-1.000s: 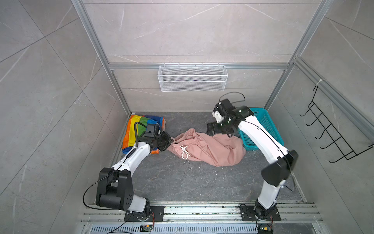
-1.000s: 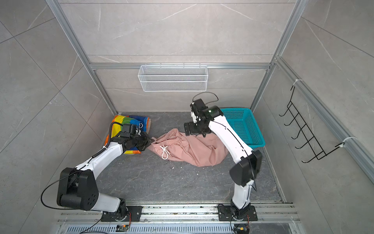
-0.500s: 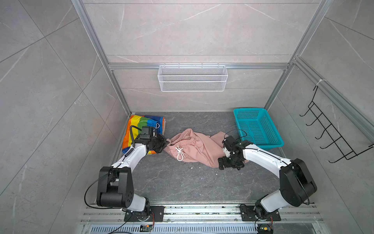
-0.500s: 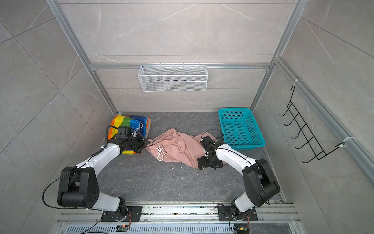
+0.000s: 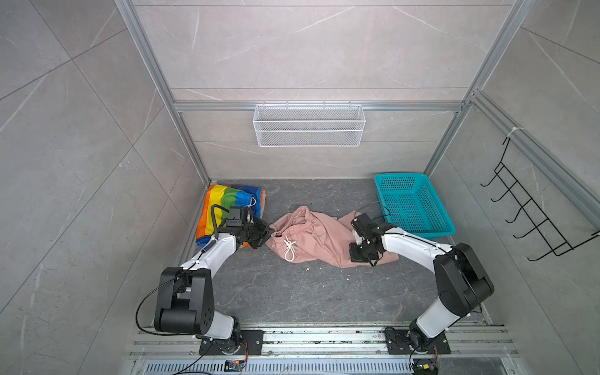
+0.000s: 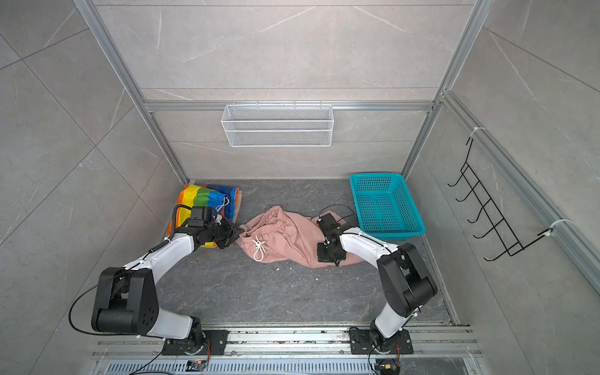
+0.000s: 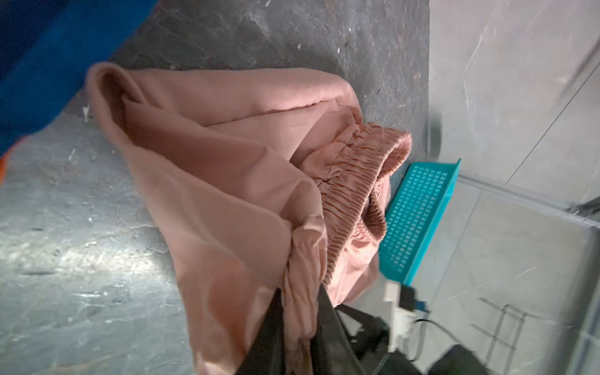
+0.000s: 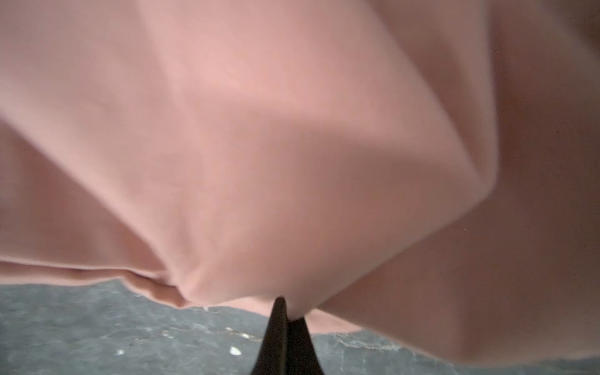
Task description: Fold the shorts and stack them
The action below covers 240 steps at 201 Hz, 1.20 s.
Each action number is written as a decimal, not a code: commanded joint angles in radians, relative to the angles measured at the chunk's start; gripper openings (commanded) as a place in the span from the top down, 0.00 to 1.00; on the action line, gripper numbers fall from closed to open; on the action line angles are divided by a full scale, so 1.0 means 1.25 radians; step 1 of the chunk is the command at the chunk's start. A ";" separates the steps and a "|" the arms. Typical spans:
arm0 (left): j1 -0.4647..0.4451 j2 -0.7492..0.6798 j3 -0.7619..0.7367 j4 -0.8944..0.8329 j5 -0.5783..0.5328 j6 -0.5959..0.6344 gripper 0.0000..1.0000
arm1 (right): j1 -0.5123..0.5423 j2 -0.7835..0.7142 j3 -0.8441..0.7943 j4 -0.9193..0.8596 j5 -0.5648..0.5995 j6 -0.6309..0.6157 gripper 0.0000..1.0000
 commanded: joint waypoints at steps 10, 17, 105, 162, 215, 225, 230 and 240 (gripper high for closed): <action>-0.053 -0.091 -0.004 0.027 0.027 -0.049 1.00 | -0.001 -0.098 0.208 -0.096 0.030 -0.024 1.00; -0.069 -0.110 0.003 0.027 0.033 -0.071 1.00 | -0.001 -0.102 0.265 -0.112 0.030 -0.029 1.00; 0.092 -0.084 0.024 0.284 0.158 -0.334 1.00 | -0.224 0.773 1.647 -0.546 -0.049 0.024 0.87; 0.094 0.143 0.077 0.282 0.214 -0.252 0.74 | -0.222 0.597 1.244 -0.389 -0.080 -0.004 0.24; 0.093 0.098 0.239 -0.046 0.138 0.016 0.40 | -0.199 0.536 1.307 -0.523 -0.071 -0.062 0.01; 0.095 0.078 0.266 -0.115 0.094 0.066 0.28 | -0.176 0.489 1.228 -0.503 -0.057 -0.075 0.01; 0.096 0.069 0.277 -0.138 0.080 0.083 0.20 | -0.165 0.458 1.167 -0.481 -0.051 -0.079 0.01; 0.096 0.060 0.290 -0.155 0.066 0.095 0.02 | -0.141 0.392 1.039 -0.424 -0.050 -0.079 0.01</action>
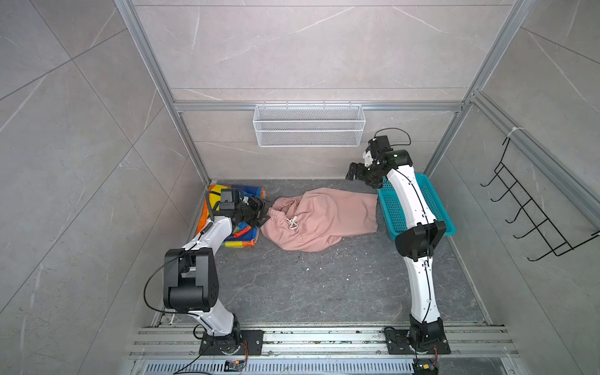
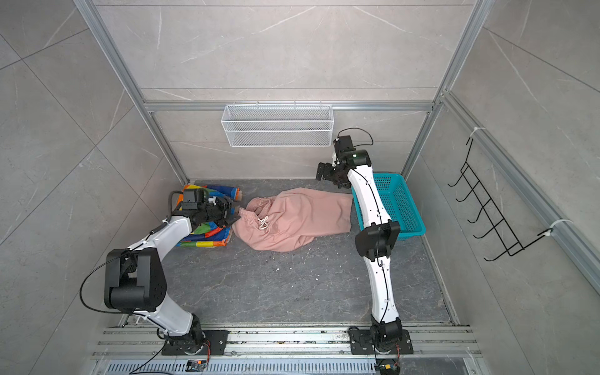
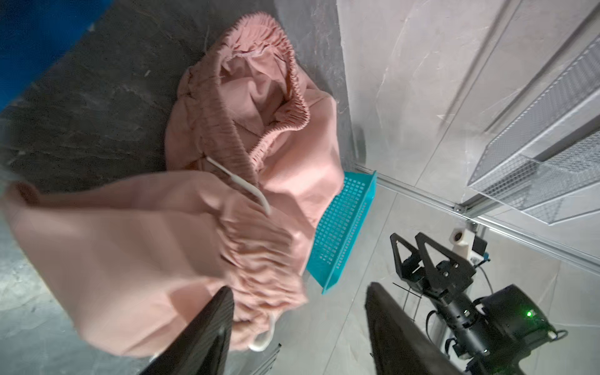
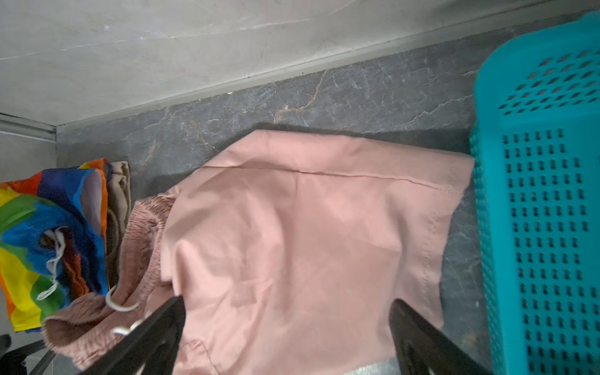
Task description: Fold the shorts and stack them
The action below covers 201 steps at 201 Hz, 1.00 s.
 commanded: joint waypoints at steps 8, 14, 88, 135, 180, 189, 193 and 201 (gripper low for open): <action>0.003 -0.070 0.064 -0.160 -0.061 0.137 0.01 | 0.074 -0.178 -0.292 0.079 0.007 -0.031 0.01; 0.003 -0.065 0.074 -0.162 -0.051 0.132 0.01 | 0.090 -0.214 -0.365 0.112 0.003 -0.025 0.01; -0.140 0.131 0.245 -0.136 -0.034 0.143 0.01 | 0.281 -0.444 -1.069 0.510 -0.089 0.146 0.01; -0.155 0.382 0.488 -0.265 -0.131 0.283 0.01 | 0.305 -0.437 -1.195 0.640 -0.115 0.222 0.01; -0.193 0.593 0.809 -0.489 -0.361 0.454 0.01 | 0.307 -0.412 -1.168 0.627 -0.099 0.208 0.01; -0.198 0.636 0.864 -0.528 -0.379 0.469 0.02 | 0.307 -0.408 -1.161 0.625 -0.097 0.205 0.01; -0.199 0.649 0.881 -0.536 -0.384 0.473 0.03 | 0.307 -0.407 -1.159 0.624 -0.094 0.204 0.01; -0.200 0.668 0.899 -0.543 -0.383 0.476 0.04 | 0.307 -0.402 -1.154 0.622 -0.092 0.202 0.01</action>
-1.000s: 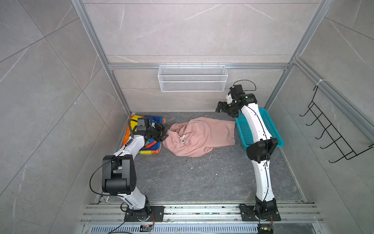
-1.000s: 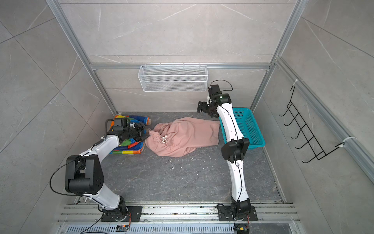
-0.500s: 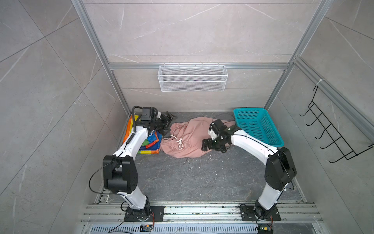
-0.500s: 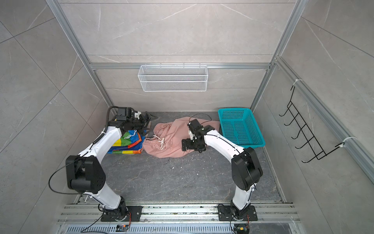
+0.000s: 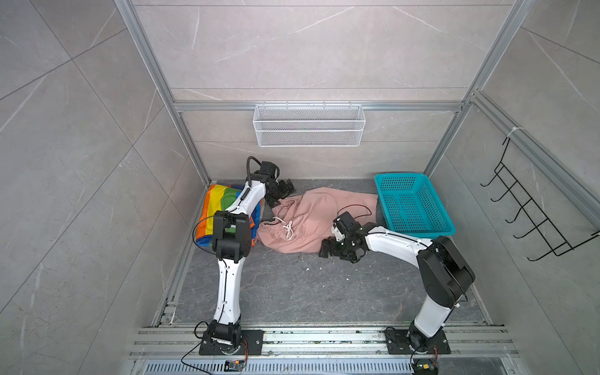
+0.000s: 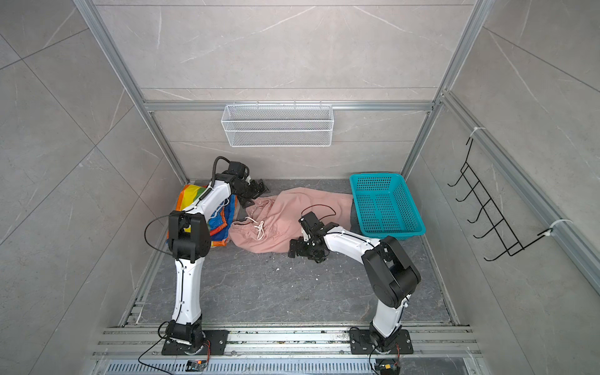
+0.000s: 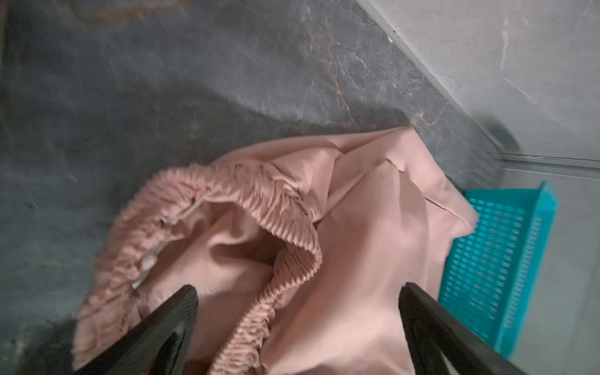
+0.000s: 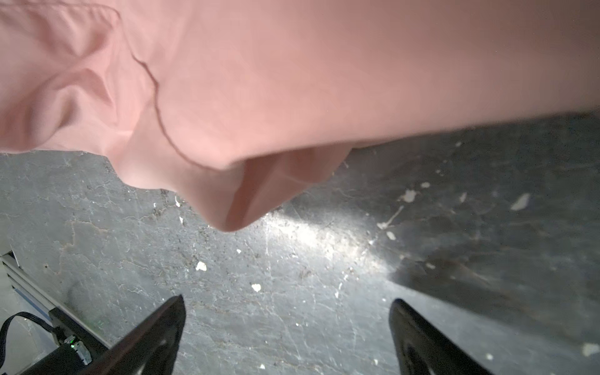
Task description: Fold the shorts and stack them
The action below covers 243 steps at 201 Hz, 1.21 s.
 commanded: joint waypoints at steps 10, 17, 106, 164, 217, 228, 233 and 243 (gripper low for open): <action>-0.020 0.072 0.094 -0.121 -0.078 0.090 0.07 | 0.005 0.013 0.036 0.009 0.012 0.003 0.01; -0.021 0.079 0.093 -0.109 -0.069 0.086 0.10 | 0.005 0.018 0.039 0.010 0.011 0.003 0.01; -0.030 0.059 -0.007 0.146 0.102 -0.077 0.81 | 0.005 0.070 0.052 0.044 0.015 0.032 0.08; -0.006 -0.149 -0.053 0.216 0.164 -0.158 1.00 | -0.012 0.100 0.103 0.063 0.045 0.038 0.74; 0.109 -0.344 -0.236 0.354 0.266 -0.304 1.00 | -0.156 -0.077 0.028 0.003 0.062 -0.023 1.00; 0.129 -0.376 -0.290 0.396 0.283 -0.330 1.00 | -0.180 -0.125 0.007 -0.023 0.077 -0.047 1.00; 0.138 -0.391 -0.319 0.413 0.288 -0.343 1.00 | -0.187 -0.145 -0.004 -0.036 0.088 -0.058 1.00; 0.155 -0.422 -0.375 0.450 0.304 -0.367 1.00 | -0.198 -0.189 -0.024 -0.067 0.112 -0.082 1.00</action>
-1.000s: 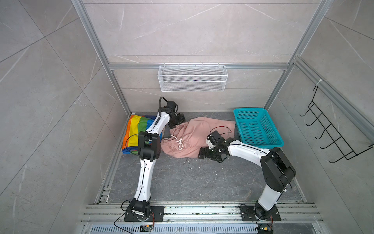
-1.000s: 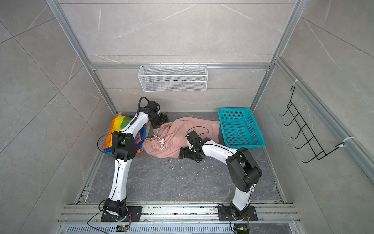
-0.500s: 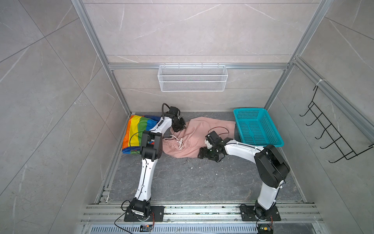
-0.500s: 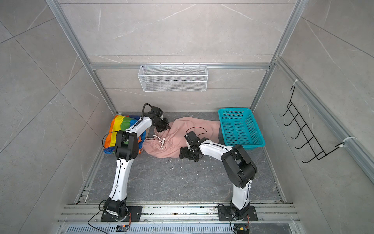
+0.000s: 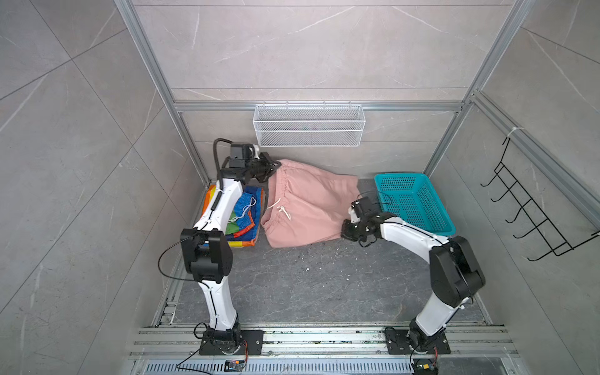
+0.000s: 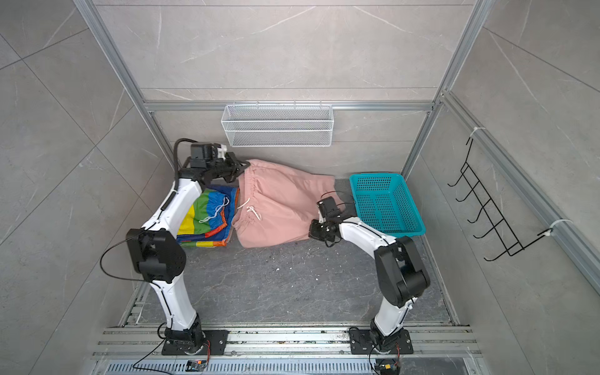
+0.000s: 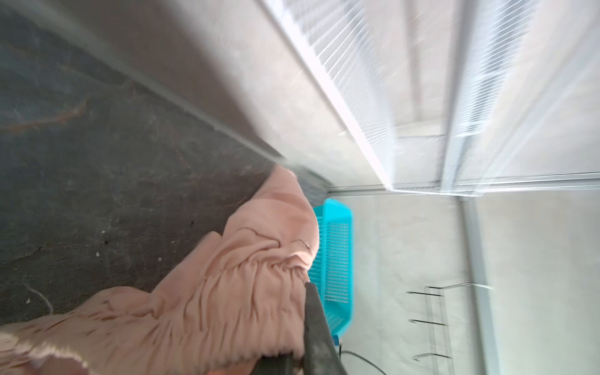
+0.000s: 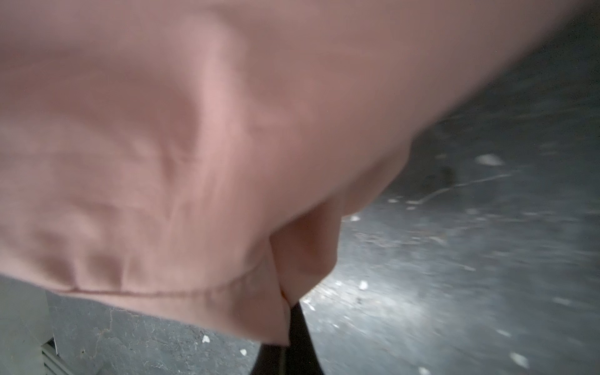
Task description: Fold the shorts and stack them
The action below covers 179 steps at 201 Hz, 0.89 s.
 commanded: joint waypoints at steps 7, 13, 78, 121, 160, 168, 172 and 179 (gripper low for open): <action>0.046 -0.065 -0.149 0.121 0.080 -0.105 1.00 | -0.022 -0.128 -0.059 -0.117 0.073 -0.087 1.00; 0.054 -0.082 -0.185 0.132 0.089 -0.117 1.00 | -0.023 -0.152 -0.074 -0.134 0.084 -0.098 1.00; 0.067 -0.200 -0.591 0.193 0.089 -0.116 0.97 | -0.021 -0.206 -0.275 -0.139 0.046 -0.108 1.00; 0.068 -0.203 -0.558 -0.027 0.005 0.090 0.56 | -0.020 -0.195 -0.268 -0.154 0.050 -0.129 0.96; 0.072 -0.175 -0.494 -0.164 -0.033 0.202 0.48 | -0.020 -0.199 -0.228 -0.179 0.063 -0.143 0.67; 0.072 -0.163 -0.495 -0.168 -0.029 0.203 0.48 | -0.021 -0.195 -0.220 -0.181 0.063 -0.144 0.63; 0.073 -0.158 -0.493 -0.174 -0.034 0.206 0.48 | -0.020 -0.193 -0.216 -0.181 0.063 -0.145 0.61; 0.073 -0.149 -0.487 -0.191 -0.058 0.224 0.48 | -0.020 -0.190 -0.210 -0.184 0.063 -0.145 0.60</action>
